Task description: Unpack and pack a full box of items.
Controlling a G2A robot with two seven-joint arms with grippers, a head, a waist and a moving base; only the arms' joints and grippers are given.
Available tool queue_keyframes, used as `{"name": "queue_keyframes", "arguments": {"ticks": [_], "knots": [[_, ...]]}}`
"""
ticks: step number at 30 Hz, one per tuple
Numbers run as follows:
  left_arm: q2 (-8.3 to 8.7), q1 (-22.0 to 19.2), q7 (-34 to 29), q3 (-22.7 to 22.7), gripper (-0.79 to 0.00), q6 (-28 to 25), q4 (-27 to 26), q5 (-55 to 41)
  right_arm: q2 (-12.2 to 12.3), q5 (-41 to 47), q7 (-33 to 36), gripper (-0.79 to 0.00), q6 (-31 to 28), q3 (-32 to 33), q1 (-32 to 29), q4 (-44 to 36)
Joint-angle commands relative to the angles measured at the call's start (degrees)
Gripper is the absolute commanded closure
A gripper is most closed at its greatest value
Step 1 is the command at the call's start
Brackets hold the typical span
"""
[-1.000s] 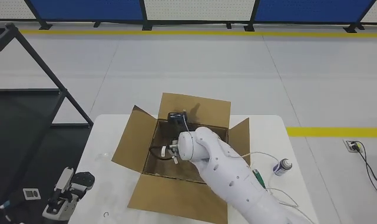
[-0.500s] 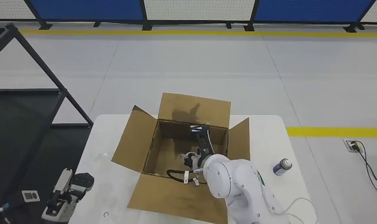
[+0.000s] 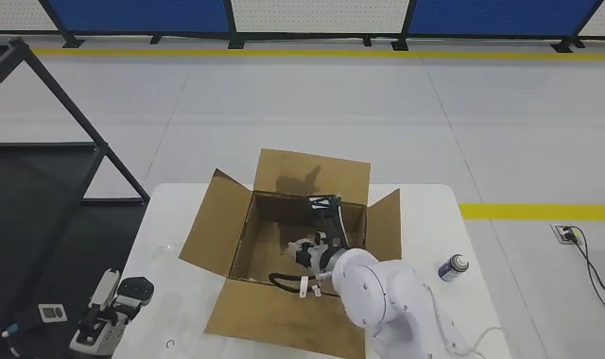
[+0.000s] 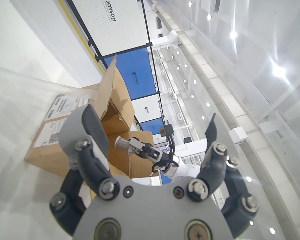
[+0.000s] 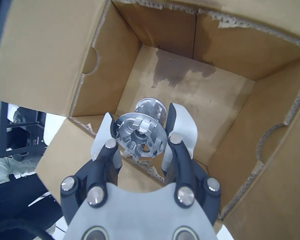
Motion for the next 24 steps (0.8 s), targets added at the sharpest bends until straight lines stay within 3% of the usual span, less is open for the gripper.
{"name": "queue_keyframes", "arguments": {"ticks": [1, 10, 16, 24], "knots": [[-0.01, -0.24, 0.14, 0.03, -0.785, 0.16, 0.01, -0.03, 0.29, -0.3, 0.73, 0.0, -0.17, 1.38, -1.53, -4.44], [0.03, -1.65, -0.26, 0.67, -0.785, 1.08, 0.03, 0.67, 2.13, -2.55, 1.53, 0.0, -1.85, 12.38, -14.38, -29.74], [0.05, -2.39, -0.05, 1.24, -0.785, 1.76, 0.15, 1.74, 2.57, 2.18, -5.66, 0.0, -3.78, 22.23, -17.22, -29.74], [0.03, -2.75, 0.01, 2.07, -0.785, 2.52, -0.3, 2.39, 3.44, 14.23, -7.73, 0.0, -8.01, 38.35, -23.8, -29.74]]}}
